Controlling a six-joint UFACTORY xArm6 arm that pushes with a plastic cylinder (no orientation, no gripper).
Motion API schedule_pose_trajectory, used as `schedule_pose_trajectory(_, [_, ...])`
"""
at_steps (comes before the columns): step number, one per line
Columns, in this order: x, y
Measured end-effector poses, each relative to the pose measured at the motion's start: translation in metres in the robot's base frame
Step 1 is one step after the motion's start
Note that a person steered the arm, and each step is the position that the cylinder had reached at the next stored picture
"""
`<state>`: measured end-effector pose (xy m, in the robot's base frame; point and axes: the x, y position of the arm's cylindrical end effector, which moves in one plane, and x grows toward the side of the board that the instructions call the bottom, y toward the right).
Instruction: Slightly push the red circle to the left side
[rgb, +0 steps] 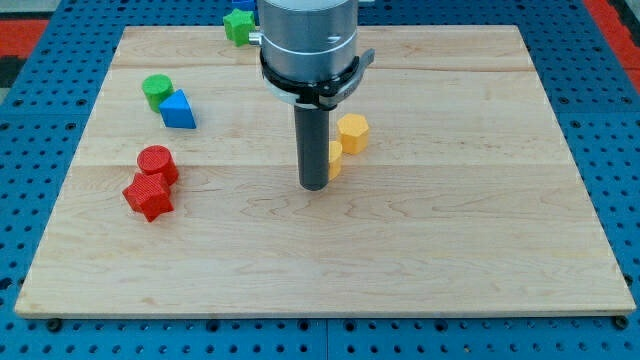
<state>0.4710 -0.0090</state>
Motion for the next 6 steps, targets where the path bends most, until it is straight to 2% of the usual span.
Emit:
schedule_pose_trajectory(3, [-0.031,0.003])
schedule_pose_trajectory(6, [-0.032,-0.108])
